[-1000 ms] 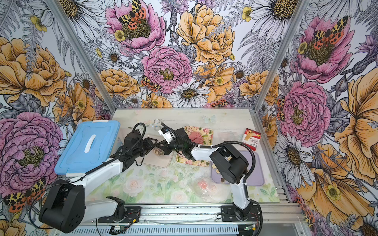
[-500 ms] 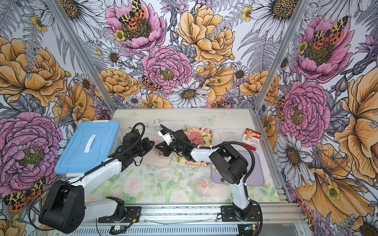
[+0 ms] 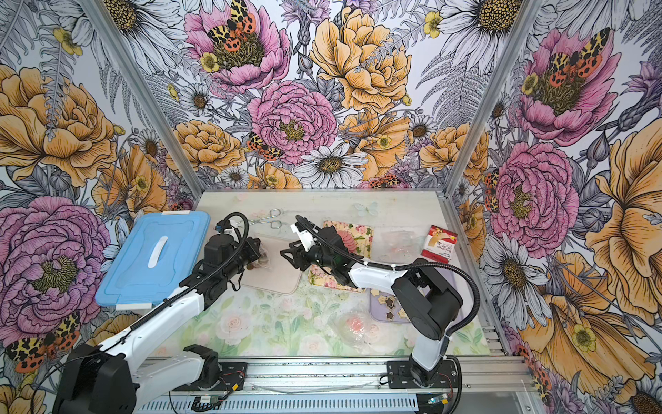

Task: Pour cookies out of the ziploc bag
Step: 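Pour the cookies out of the ziploc bag onto the tray.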

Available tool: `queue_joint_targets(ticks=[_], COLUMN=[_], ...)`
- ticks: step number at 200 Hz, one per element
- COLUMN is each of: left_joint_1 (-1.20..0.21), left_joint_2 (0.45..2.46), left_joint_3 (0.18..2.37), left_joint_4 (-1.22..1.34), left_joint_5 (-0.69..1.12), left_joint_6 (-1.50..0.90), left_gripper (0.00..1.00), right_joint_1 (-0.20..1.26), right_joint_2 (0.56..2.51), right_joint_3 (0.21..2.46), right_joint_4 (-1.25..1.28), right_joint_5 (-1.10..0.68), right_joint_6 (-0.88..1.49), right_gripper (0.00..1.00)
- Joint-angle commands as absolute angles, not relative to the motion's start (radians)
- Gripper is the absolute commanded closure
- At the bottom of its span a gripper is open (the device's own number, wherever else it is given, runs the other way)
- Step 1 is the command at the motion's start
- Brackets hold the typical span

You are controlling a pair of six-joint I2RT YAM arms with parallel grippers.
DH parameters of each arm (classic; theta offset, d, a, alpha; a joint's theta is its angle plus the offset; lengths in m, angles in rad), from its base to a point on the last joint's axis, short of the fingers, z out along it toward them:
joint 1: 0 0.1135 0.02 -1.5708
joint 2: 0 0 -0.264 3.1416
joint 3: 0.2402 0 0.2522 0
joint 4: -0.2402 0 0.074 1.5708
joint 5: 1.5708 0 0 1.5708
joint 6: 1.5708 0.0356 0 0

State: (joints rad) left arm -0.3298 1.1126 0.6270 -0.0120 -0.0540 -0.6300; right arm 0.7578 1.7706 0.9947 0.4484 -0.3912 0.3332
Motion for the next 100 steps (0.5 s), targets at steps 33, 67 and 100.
queue_joint_targets(ticks=[33, 67, 100], left_joint_1=[-0.369, -0.360, -0.351], left_joint_2=[1.149, 1.124, 1.125], left_joint_3=[0.626, 0.591, 0.586], left_joint_4=[0.023, 0.089, 0.115], left_joint_5=[-0.174, -0.141, -0.086], left_joint_6=[-0.538, -0.545, -0.542], left_gripper=[1.00, 1.00, 1.00], right_joint_1=[0.762, 0.786, 0.787], right_joint_2=[1.966, 1.997, 2.029], right_joint_3=[1.090, 1.105, 1.136], right_joint_4=[0.461, 0.467, 0.466], right_joint_5=[-0.467, -0.451, -0.471], right_joint_6=[0.396, 0.372, 0.365], right_gripper=[0.57, 0.53, 0.51])
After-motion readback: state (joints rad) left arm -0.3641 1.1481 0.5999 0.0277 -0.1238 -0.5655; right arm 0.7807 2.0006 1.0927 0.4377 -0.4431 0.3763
